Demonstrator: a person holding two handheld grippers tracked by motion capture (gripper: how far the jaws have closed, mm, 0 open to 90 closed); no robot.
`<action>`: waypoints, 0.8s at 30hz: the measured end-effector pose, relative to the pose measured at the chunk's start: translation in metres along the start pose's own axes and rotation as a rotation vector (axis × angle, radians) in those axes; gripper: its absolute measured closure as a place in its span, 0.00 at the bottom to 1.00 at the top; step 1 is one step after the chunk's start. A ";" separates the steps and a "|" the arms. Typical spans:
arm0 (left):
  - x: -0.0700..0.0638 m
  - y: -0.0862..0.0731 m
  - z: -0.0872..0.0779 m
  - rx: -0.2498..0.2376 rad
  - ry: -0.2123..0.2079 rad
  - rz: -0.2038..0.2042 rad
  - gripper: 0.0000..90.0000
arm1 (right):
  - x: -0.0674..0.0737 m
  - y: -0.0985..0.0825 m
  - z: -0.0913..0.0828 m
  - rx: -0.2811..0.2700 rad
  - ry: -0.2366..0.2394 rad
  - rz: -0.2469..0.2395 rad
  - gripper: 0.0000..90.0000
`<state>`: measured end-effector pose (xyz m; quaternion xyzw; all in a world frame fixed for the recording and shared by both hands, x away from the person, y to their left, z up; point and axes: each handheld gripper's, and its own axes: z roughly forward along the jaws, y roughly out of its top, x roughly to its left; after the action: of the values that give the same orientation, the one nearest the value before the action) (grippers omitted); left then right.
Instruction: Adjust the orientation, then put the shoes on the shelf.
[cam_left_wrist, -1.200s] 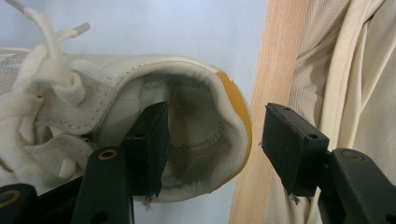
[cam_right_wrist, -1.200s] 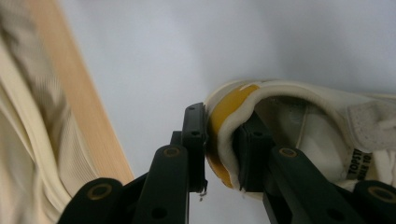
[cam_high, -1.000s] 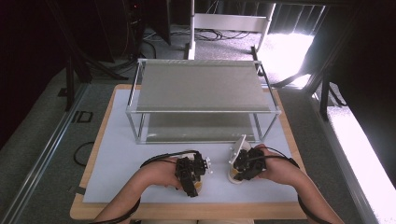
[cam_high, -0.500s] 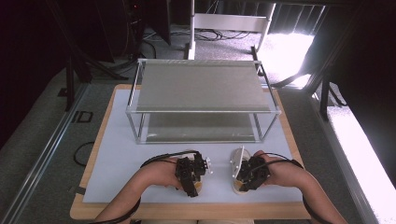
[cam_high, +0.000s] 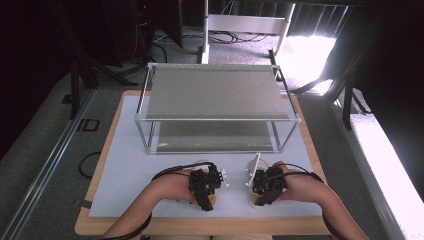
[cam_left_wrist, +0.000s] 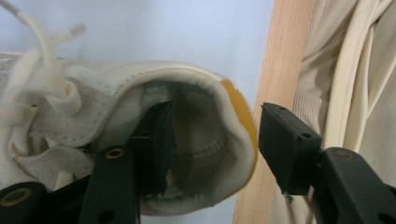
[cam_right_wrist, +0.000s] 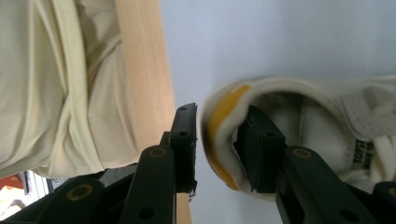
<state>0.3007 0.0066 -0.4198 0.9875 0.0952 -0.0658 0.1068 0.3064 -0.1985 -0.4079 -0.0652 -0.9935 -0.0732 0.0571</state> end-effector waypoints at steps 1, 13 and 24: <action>0.000 0.000 0.000 -0.004 0.000 0.003 0.52 | 0.000 0.000 0.000 0.009 0.002 0.005 0.77; -0.004 0.000 0.008 0.028 0.005 0.105 0.68 | 0.001 0.001 0.005 0.031 0.002 -0.038 0.81; -0.005 -0.003 0.004 0.017 -0.041 0.189 0.85 | 0.002 0.006 0.002 0.052 0.015 -0.097 0.84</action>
<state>0.2945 0.0074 -0.4234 0.9914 -0.0010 -0.0763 0.1061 0.3050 -0.1916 -0.4089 -0.0151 -0.9966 -0.0504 0.0627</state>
